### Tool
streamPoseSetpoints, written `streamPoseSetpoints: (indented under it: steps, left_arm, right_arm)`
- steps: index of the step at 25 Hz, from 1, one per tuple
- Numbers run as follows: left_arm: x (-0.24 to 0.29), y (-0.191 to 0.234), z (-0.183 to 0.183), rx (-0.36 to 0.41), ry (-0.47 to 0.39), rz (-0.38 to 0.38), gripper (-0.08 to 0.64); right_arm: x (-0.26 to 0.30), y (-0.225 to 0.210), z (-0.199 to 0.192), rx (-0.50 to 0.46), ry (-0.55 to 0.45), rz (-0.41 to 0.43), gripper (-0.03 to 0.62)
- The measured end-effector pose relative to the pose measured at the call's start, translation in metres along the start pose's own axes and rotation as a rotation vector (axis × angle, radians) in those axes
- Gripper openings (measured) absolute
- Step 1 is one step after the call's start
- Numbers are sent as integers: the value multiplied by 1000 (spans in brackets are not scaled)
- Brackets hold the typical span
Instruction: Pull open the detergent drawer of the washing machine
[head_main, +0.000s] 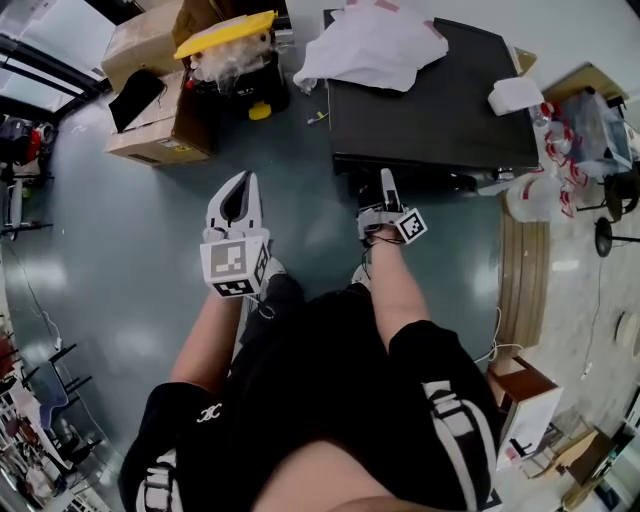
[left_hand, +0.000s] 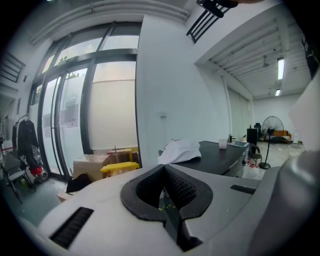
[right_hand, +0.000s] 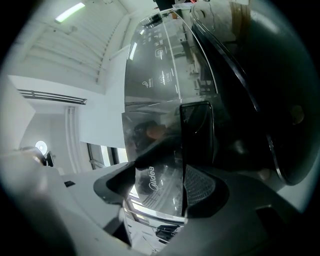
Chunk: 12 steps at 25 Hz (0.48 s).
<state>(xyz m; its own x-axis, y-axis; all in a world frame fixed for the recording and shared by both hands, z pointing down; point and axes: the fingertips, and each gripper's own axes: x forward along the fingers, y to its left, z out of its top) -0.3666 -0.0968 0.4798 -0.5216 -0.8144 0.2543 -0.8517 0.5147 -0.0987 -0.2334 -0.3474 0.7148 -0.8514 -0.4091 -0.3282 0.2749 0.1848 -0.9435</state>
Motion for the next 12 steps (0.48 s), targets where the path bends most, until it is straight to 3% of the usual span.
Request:
streamPoseSetpoints:
  steps: [12]
  left_arm:
    - [-12, -7, 8, 16, -14, -14, 2]
  right_arm:
    - [-21, 12, -6, 27, 46, 3, 267]
